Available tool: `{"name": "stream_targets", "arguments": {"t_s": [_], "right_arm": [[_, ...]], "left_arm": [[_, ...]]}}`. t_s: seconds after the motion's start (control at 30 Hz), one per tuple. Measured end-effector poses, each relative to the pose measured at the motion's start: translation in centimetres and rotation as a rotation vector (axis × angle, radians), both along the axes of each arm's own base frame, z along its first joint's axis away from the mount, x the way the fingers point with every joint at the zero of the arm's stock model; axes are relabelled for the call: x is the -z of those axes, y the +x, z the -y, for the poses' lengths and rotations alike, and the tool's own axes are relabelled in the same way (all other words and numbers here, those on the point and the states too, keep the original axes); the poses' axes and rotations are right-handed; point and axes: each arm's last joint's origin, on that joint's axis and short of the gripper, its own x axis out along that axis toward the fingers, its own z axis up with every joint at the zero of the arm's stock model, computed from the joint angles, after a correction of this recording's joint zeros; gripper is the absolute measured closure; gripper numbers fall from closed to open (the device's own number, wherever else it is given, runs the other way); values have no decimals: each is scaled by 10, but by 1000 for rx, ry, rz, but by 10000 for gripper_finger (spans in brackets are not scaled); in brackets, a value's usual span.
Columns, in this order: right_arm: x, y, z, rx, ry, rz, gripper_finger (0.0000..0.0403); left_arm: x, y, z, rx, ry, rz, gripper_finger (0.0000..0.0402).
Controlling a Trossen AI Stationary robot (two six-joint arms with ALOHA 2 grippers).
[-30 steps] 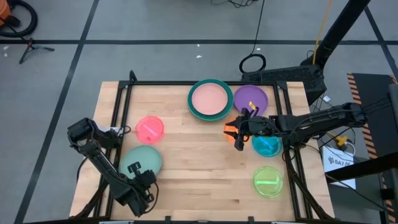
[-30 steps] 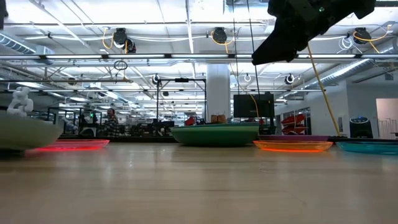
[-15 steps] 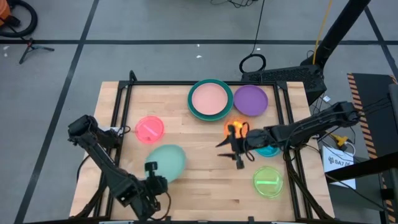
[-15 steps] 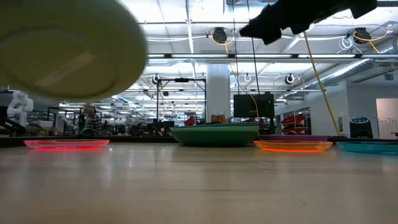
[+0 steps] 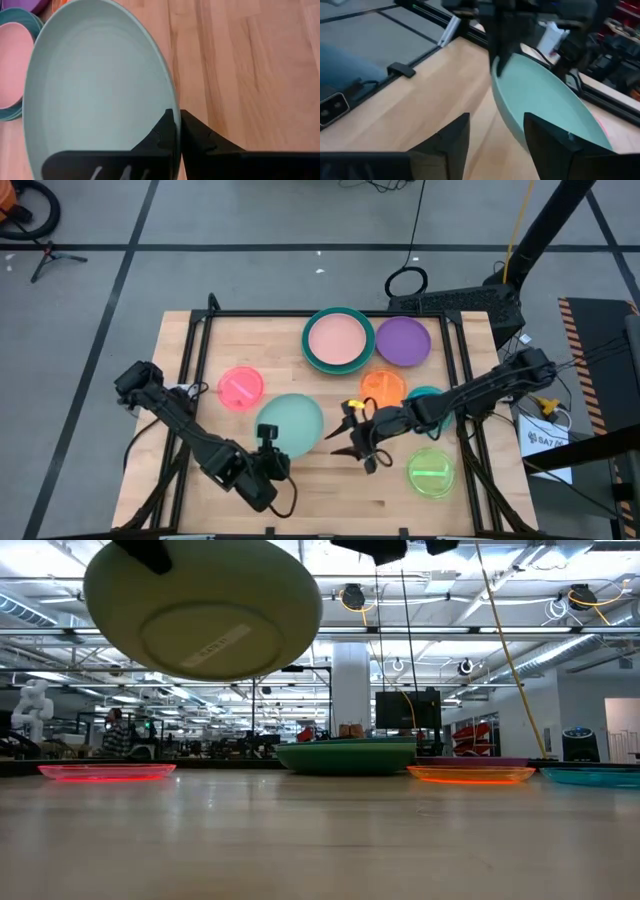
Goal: Stack plastic plates
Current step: Stack the light blue plate on the light pink plate
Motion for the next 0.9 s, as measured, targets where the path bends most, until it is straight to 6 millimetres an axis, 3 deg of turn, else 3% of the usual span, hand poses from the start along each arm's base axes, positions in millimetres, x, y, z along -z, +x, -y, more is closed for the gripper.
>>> {"name": "stream_targets", "arguments": {"t_s": [0.4,0.63,0.9], "right_arm": [[4,21,-16,-57,-72,-59,224],[3,24,-10,41,-186,-14,224],[18,31,-1,41,-195,-77,230]], "left_arm": [[0,1,0,1,-5,4,390],[-1,8,-3,27,-24,11,390],[-2,16,-11,50,-8,25,390]]}}
